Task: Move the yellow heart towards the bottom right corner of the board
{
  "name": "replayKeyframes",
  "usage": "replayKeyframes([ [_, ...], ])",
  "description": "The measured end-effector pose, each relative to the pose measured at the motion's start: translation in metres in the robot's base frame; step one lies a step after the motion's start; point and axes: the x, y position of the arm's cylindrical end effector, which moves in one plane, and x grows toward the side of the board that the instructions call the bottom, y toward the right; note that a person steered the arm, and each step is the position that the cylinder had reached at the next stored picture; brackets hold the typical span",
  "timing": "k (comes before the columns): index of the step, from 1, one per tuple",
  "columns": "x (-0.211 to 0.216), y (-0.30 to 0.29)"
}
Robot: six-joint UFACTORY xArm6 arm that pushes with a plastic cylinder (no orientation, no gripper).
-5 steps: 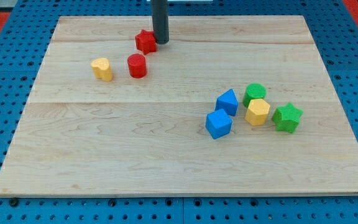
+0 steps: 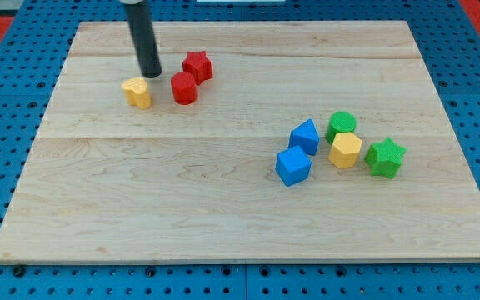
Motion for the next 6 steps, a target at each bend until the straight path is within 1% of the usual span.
replayKeyframes([
  [1,0.061,0.002],
  [2,0.116,0.021],
  [3,0.066,-0.016],
  [4,0.059,-0.041],
  [5,0.135,-0.066],
  [6,0.169,0.000],
])
